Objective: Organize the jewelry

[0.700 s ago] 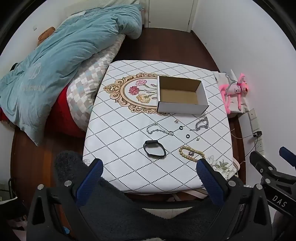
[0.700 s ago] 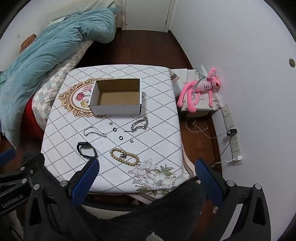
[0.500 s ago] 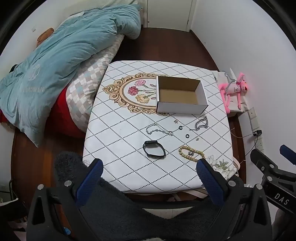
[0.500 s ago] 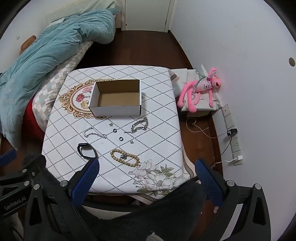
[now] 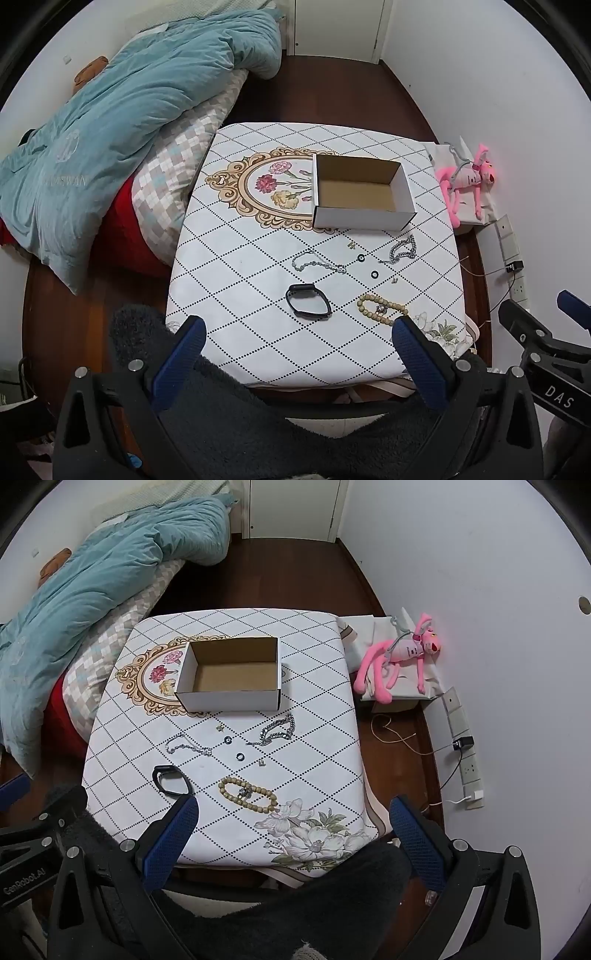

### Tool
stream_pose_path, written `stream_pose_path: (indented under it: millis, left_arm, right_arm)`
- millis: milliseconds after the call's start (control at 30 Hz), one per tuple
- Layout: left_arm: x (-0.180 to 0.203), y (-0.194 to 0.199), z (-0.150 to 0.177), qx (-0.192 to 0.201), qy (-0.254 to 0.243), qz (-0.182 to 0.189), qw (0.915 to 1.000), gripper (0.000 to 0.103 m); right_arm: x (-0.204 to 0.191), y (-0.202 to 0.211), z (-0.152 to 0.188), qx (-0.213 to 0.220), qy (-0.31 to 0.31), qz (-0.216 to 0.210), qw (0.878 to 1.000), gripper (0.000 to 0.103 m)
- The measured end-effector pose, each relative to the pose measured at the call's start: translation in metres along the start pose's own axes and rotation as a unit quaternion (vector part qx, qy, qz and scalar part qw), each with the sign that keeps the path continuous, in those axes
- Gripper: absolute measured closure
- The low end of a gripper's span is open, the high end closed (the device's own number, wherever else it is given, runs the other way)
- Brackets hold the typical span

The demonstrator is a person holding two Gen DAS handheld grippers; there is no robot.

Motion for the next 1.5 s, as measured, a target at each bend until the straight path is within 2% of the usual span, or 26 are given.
stream_pose_path:
  millis: [467,767,1500]
  left_arm:
    - [0.003,0.007,-0.012,0.005,-0.003,0.002,1.0000,0.000]
    - [0.001,0.014,-0.011,0.012,-0.005,0.004,0.9999,0.000]
    - [-0.003,0.017,-0.014,0.011,-0.004,0.006,0.9999,0.000]
  right_arm:
    - [-0.002,0.000,-0.002,0.003,-0.001,-0.001,1.000,0.000]
    - [-0.003,0.013,-0.004,0.009,-0.013,-0.008,1.000,0.000]
    - [-0.005,0.016,-0.007,0.007,-0.013,-0.010,1.000,0.000]
Point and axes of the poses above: each gripper's, at about its wrist camera, not at the fingertips, and y roughly against the way its jaws point, x to its right, z to its underside, the point moved 10 cm from there along -y, roughly the way its jaws point, and after that the axes turned 6 degrees about -x, right-handed, at the moved point
